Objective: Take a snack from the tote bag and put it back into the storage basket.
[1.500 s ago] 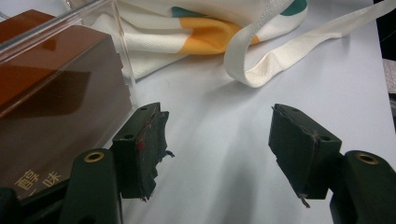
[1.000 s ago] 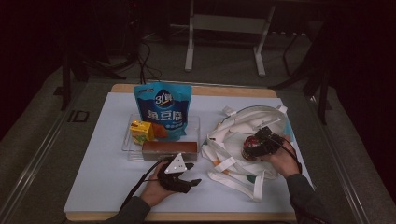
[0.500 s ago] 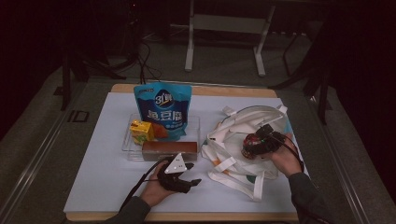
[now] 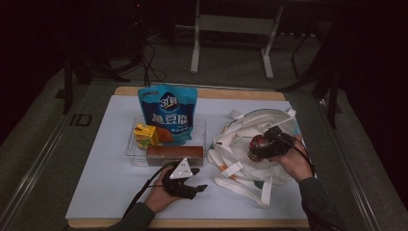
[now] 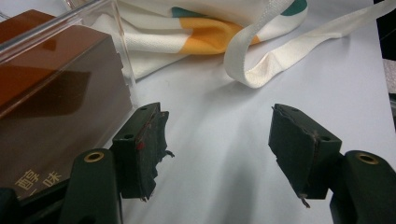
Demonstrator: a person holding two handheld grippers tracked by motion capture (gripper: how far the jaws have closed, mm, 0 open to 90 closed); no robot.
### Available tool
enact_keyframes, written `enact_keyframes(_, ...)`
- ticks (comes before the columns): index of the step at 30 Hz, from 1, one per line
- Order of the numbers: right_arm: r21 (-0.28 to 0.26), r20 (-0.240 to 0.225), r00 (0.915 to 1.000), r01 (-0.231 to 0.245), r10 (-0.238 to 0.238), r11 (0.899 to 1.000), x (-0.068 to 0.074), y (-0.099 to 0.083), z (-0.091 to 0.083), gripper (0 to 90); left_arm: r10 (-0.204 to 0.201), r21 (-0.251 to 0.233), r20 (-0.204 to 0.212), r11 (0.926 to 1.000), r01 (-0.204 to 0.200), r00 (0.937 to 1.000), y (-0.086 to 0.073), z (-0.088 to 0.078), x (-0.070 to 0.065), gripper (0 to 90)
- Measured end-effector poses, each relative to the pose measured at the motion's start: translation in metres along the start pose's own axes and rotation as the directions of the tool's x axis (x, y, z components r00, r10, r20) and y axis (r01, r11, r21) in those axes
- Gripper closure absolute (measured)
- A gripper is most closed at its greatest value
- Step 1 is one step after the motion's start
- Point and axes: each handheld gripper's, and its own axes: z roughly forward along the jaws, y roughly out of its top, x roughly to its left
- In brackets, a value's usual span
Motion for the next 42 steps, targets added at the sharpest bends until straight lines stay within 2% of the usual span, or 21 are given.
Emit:
enact_keyframes(23, -0.034, -0.032, 0.998, 0.053, -0.054, 0.998, 0.016, 0.02, -0.024, 25.6, 0.002, 0.0, -0.001, 1.0, -0.002, 1.0, 0.0, 0.0, 0.0, 35.4)
enact_keyframes(42, -0.07, -0.073, 0.9933, 0.084, -0.089, 0.994, 0.028, 0.035, -0.031, 25.7, 0.003, -0.001, -0.003, 1.0, -0.003, 1.0, 0.0, 0.0, 0.0, 35.4)
